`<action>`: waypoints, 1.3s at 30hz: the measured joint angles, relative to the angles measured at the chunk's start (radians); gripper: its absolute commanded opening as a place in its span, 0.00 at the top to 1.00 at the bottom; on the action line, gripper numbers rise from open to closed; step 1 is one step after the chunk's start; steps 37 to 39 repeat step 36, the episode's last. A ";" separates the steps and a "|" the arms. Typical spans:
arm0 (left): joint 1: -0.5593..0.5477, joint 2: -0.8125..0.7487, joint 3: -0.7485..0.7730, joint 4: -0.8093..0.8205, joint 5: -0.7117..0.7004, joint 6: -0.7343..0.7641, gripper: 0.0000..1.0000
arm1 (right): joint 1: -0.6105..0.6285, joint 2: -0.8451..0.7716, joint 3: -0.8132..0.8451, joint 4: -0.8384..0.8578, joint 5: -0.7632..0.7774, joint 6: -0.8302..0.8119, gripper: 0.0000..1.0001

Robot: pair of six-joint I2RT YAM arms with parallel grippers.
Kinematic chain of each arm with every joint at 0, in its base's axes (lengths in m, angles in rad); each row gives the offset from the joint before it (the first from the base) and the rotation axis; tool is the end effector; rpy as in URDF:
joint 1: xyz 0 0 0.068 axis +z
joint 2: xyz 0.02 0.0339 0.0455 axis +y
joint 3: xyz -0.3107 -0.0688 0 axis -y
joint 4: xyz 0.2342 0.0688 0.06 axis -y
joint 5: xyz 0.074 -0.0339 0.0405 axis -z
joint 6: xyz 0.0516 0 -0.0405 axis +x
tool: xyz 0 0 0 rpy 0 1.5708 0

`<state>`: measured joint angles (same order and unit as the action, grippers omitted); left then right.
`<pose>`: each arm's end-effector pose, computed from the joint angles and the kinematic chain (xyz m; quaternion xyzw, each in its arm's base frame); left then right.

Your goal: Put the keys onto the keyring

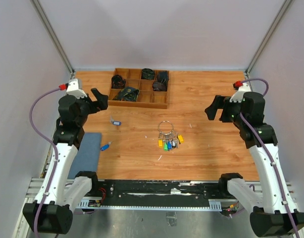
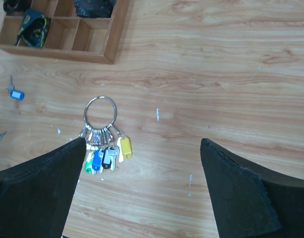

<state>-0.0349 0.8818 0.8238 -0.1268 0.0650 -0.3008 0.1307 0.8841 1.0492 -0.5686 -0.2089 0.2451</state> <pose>0.1829 -0.0097 0.3766 -0.0814 0.7649 -0.1313 0.6254 0.1559 0.0313 0.4026 -0.0099 0.8318 0.1878 0.5222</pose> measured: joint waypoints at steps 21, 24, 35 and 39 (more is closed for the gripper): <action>-0.185 -0.243 -0.072 -0.190 -0.151 0.042 0.00 | 0.254 -0.190 -0.088 0.054 0.077 -0.190 0.01; -0.185 -0.243 -0.073 -0.190 -0.195 0.034 0.00 | 0.254 -0.232 -0.132 0.091 0.114 -0.174 0.02; -0.185 -0.239 -0.140 -0.190 -0.299 -0.011 0.00 | 0.254 -0.277 -0.179 0.138 0.196 -0.137 0.01; -0.185 -0.238 -0.142 -0.190 -0.300 -0.015 0.00 | 0.254 -0.275 -0.179 0.138 0.201 -0.135 0.01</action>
